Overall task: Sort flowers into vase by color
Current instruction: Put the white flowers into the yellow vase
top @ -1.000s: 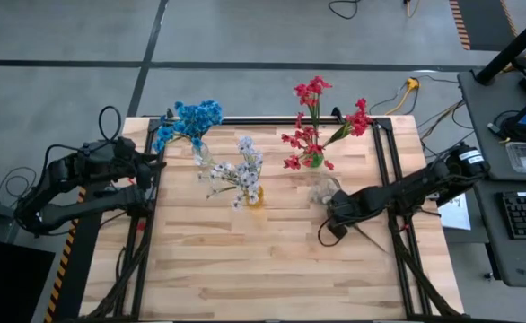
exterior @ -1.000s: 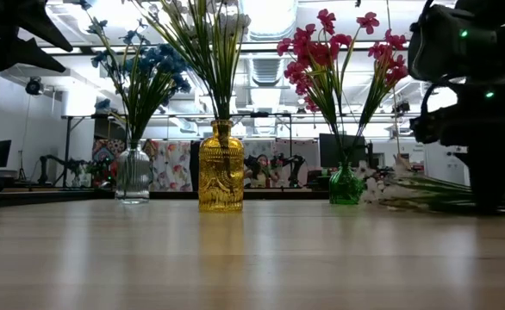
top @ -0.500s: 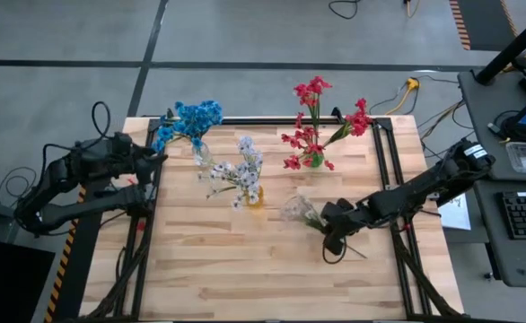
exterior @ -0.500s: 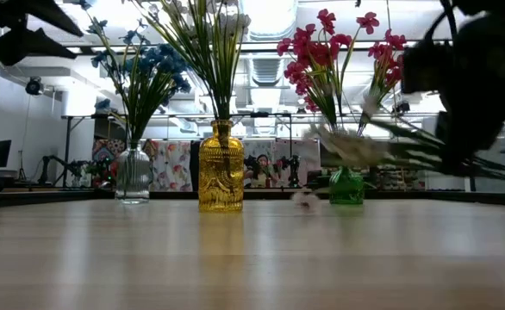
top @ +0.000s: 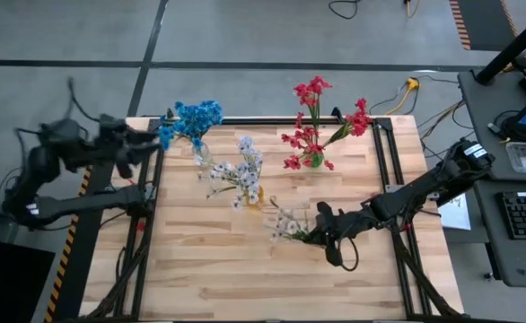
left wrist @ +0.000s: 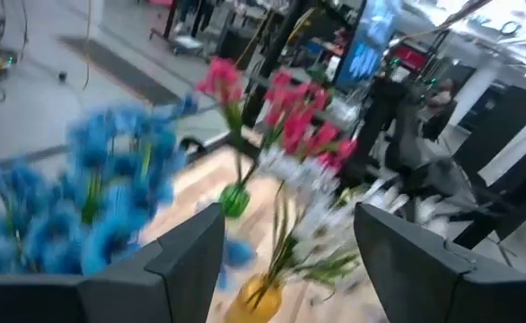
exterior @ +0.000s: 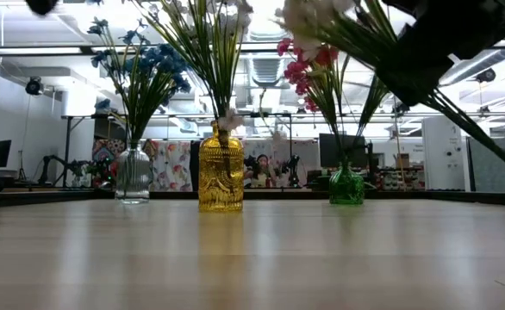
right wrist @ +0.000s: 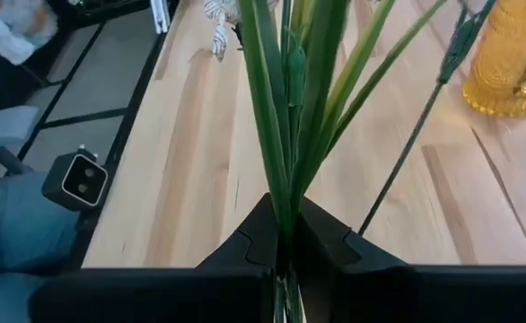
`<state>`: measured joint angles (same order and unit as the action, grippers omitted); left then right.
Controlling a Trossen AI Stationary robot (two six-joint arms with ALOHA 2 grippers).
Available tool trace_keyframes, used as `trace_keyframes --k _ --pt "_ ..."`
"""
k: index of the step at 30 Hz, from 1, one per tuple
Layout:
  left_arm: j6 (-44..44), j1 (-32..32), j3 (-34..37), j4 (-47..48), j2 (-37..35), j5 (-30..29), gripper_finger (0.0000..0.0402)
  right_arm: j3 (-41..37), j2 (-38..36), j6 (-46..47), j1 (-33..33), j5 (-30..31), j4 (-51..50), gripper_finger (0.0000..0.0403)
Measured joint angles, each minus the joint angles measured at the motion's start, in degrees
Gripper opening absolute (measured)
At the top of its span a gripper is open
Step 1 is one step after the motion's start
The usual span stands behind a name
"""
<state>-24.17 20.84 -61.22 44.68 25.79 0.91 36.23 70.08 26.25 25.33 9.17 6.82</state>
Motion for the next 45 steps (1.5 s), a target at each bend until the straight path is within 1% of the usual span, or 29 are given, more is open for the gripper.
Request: trace_keyframes --k 5,7,9,12,15,18,21,23,25,28,30,32,35,37,40,43,45 --pt "2.6 0.0 -15.3 6.6 5.7 -1.5 0.0236 0.0 0.0 -2.5 -0.1 0.0 1.7 0.0018" --pt "2.4 0.0 -18.2 7.5 7.0 -0.3 0.0236 0.0 0.0 -3.7 -0.1 0.0 2.2 0.0018" --pt "1.1 0.0 -18.4 7.9 7.8 2.4 0.0236 -0.1 0.0 -5.6 -0.1 0.0 3.3 0.0018" --pt "-1.8 0.0 -14.9 8.4 8.1 6.3 0.0235 -0.1 0.0 -9.9 -0.1 0.1 6.4 0.0018" --pt "-5.6 0.0 -8.6 5.9 6.7 10.0 0.0235 -0.1 0.0 -14.2 -0.1 0.0 10.0 0.0018" --pt "-6.9 -0.2 -3.0 0.4 4.5 12.9 0.0235 -0.1 0.0 -17.9 0.0 -0.1 13.3 0.0018" --pt "-7.5 -0.4 0.2 -7.4 1.8 17.7 0.0235 -0.1 0.0 -20.8 0.0 -0.2 15.4 0.0018" --pt "-9.0 -1.0 2.0 -10.3 -0.8 20.6 0.0235 -0.1 -0.3 -20.9 -0.1 -0.2 15.3 0.0018" --pt "-11.2 -1.6 4.5 -12.3 -4.2 21.2 0.0235 -0.1 -0.4 -20.4 -0.1 -0.2 15.4 0.0018" --pt "-14.9 -1.7 9.8 -15.0 -9.6 20.0 0.0235 -0.1 -0.4 -19.9 0.1 -0.6 14.8 0.0018" --pt "-16.4 -1.7 12.9 -20.3 -12.8 20.6 0.0235 -0.1 -0.4 -20.3 0.1 -0.7 14.3 0.0018" --pt "-17.9 -1.7 15.5 -28.2 -14.5 22.8 0.0235 -0.1 -0.4 -20.9 0.1 -0.8 14.3 0.0018" --pt "-18.8 -1.7 18.4 -38.0 -15.2 26.8 0.0235 -0.1 -0.9 -21.4 -0.1 -1.3 14.4 0.0018" --pt "-18.4 -1.7 19.5 -40.9 -14.9 29.3 0.0235 -0.1 -1.4 -22.1 -0.1 -2.1 14.3 0.0018" --pt "-15.7 -1.8 21.6 -40.2 -13.5 32.7 0.0235 -0.1 -2.6 -23.4 -0.1 -2.2 14.9 0.0018" --pt "-13.7 -1.7 24.2 -39.7 -11.9 38.1 0.0235 -0.1 -4.6 -24.6 -0.1 -2.1 15.0 0.0018" --pt "-13.2 -1.7 26.1 -39.5 -11.4 42.8 0.0235 -0.1 -6.6 -25.5 -0.1 -1.6 15.5 0.0018"
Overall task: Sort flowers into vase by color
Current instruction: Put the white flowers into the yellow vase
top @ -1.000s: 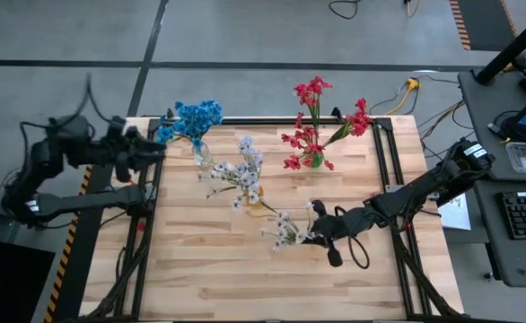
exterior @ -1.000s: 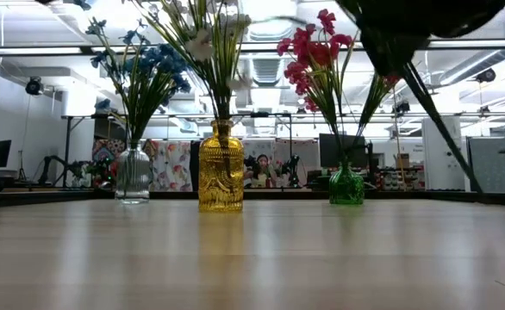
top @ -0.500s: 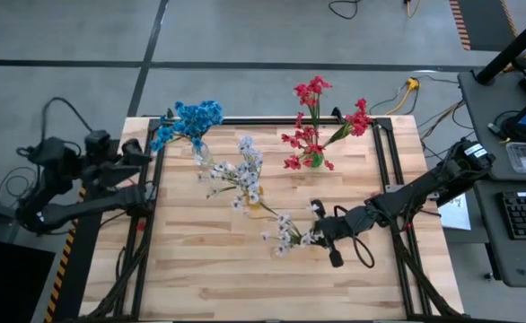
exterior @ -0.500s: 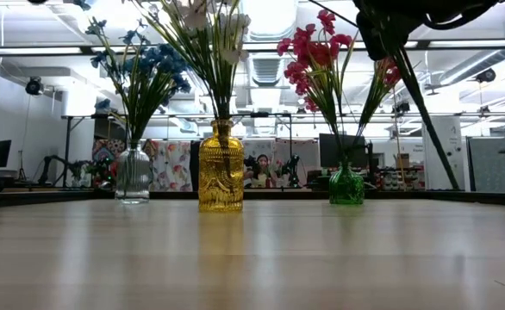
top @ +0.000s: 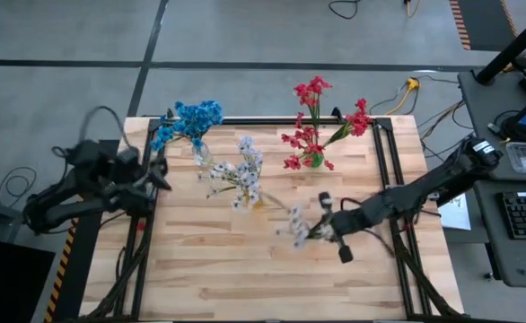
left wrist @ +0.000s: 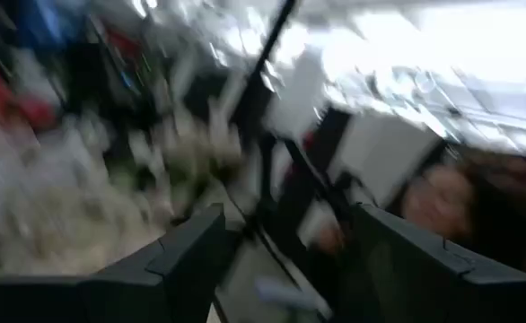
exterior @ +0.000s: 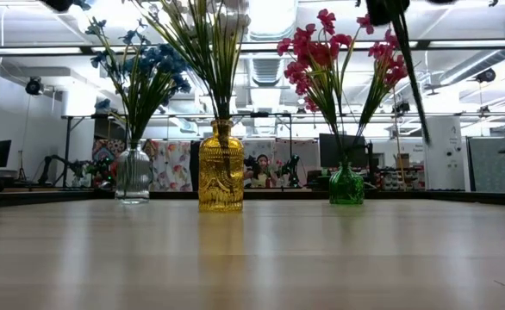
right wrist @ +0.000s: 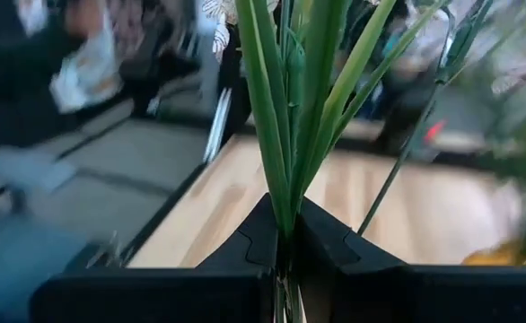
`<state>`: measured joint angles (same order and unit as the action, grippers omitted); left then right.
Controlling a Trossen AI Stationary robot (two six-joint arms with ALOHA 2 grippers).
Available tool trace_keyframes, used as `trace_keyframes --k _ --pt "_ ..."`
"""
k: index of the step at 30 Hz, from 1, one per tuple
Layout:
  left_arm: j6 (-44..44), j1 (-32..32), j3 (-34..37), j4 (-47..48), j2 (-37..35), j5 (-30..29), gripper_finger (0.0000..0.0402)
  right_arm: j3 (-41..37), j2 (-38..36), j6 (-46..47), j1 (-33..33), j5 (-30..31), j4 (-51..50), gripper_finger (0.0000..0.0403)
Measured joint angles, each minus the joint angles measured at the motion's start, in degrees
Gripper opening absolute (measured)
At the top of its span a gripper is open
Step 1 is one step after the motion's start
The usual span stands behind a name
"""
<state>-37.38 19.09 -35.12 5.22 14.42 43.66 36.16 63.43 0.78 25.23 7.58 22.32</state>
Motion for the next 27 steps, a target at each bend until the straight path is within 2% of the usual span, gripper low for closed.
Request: trace_keyframes --k 3,9,12,17,20,22,27 --pt "2.0 0.0 2.7 3.1 0.0 5.2 0.0235 0.0 -3.9 -2.7 0.0 4.9 2.2 0.0018" --pt "7.8 0.0 5.1 12.6 -3.3 5.2 0.0235 0.0 -11.7 -11.5 0.0 20.1 4.2 0.0018" --pt "10.4 0.0 5.3 19.3 -5.6 3.2 0.0235 0.0 -14.0 -14.4 0.0 24.0 5.4 0.0018" --pt "11.6 0.0 5.0 27.6 -9.8 0.5 0.0235 0.0 -14.5 -17.4 0.0 23.8 8.7 0.0018" --pt "11.7 0.0 4.8 31.9 -12.7 0.2 0.0235 -0.3 -12.8 -18.3 0.0 20.5 12.5 0.0018" --pt "11.7 -0.1 4.8 33.9 -14.5 -1.3 0.0235 -0.7 -10.4 -18.8 0.0 18.7 16.9 0.0018" --pt "12.9 0.0 4.6 37.3 -13.3 -7.1 0.0235 -1.1 -2.9 -23.0 -0.4 18.4 29.8 0.0018"
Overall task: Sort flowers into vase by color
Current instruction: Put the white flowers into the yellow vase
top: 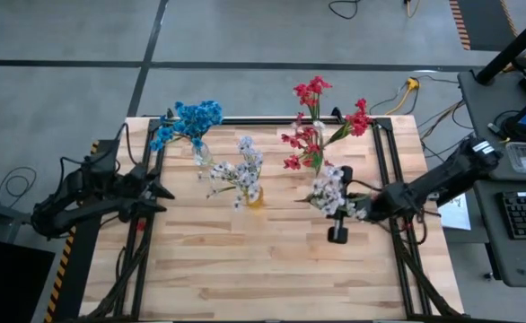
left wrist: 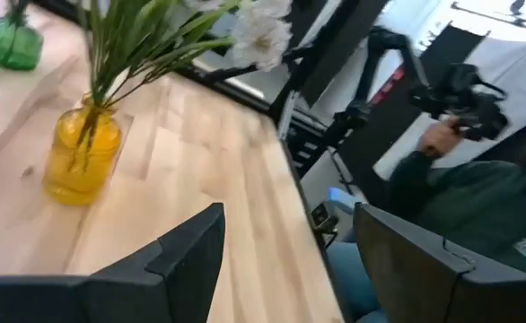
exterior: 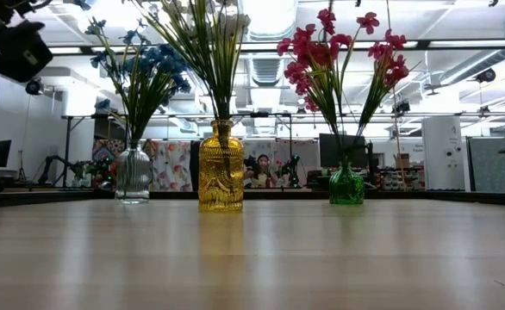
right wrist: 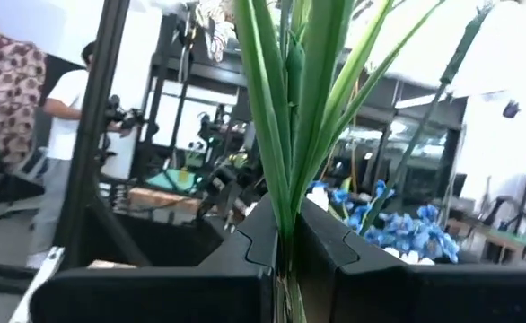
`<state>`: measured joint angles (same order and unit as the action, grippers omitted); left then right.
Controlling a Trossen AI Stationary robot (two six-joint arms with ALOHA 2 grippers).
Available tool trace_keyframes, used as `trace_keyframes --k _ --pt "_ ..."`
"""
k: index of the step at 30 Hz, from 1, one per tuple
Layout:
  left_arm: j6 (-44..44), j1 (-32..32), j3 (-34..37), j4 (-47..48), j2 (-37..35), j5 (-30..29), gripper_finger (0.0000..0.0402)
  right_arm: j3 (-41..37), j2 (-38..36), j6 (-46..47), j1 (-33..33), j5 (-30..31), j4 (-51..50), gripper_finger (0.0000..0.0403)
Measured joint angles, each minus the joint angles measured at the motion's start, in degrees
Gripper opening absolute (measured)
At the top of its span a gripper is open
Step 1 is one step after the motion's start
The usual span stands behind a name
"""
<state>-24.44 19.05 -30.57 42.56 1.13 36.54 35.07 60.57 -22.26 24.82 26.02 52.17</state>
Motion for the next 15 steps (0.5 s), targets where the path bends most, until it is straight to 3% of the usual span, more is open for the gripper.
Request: trace_keyframes --k 11,15 --pt "1.5 0.0 0.1 1.3 -1.2 -1.4 0.0235 0.0 20.6 -4.3 -5.2 -3.8 34.0 0.0018" --pt "1.5 0.0 0.1 1.4 -1.1 -2.9 0.0235 2.2 25.1 0.3 -8.3 -4.6 36.5 0.0018"
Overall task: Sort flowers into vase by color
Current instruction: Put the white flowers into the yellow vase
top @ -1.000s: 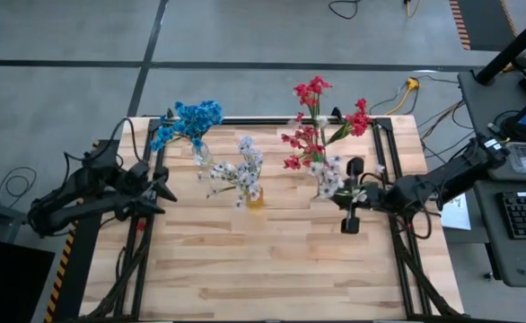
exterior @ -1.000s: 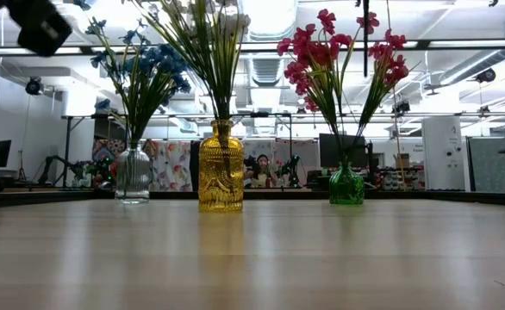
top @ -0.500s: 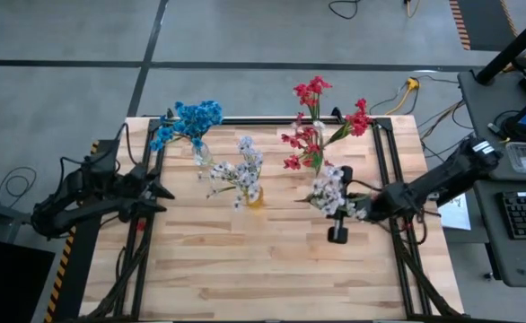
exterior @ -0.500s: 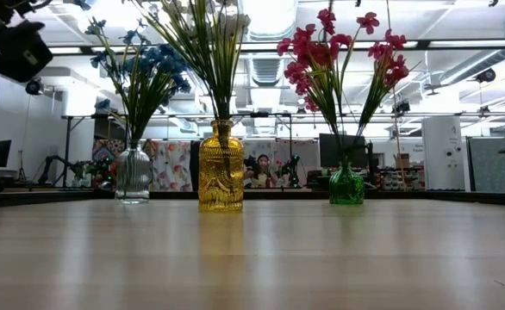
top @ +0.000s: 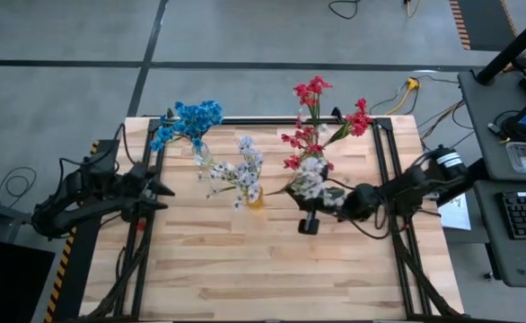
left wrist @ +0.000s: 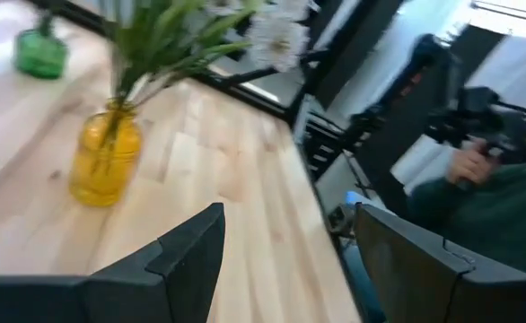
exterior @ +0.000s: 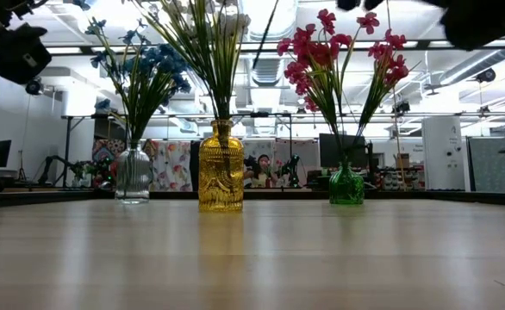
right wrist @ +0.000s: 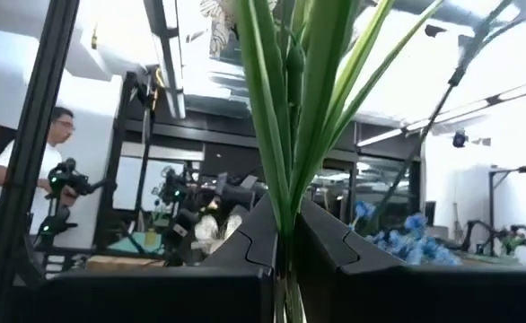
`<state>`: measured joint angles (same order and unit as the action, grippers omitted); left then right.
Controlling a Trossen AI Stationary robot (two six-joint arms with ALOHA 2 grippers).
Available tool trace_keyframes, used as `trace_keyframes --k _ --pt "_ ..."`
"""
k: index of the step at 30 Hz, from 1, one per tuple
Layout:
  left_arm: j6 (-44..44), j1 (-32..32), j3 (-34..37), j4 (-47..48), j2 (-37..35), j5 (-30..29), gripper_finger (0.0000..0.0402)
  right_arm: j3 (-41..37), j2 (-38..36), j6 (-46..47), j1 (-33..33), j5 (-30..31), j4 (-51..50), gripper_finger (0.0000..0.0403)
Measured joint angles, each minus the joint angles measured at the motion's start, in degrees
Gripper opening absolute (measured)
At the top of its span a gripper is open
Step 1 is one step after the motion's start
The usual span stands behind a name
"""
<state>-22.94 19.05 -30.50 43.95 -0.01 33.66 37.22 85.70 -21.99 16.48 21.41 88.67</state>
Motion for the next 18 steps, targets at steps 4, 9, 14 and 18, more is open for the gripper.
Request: trace_keyframes --k 4,9,14,18 --pt "0.0 0.0 0.1 1.6 0.0 -4.4 0.0235 2.6 3.8 1.3 -1.6 -1.9 -0.2 0.0018" --pt "0.0 0.0 0.2 3.2 0.0 -4.8 0.0235 4.7 6.5 0.4 -3.1 -1.9 -0.1 0.0018" --pt "0.8 0.0 0.2 3.2 0.0 -5.4 0.0235 6.6 9.2 1.0 -4.8 -1.9 -0.2 0.0018" --pt "1.5 0.0 0.2 3.4 0.0 -7.4 0.0235 8.2 12.1 1.0 -5.7 -1.9 -0.4 0.0018"
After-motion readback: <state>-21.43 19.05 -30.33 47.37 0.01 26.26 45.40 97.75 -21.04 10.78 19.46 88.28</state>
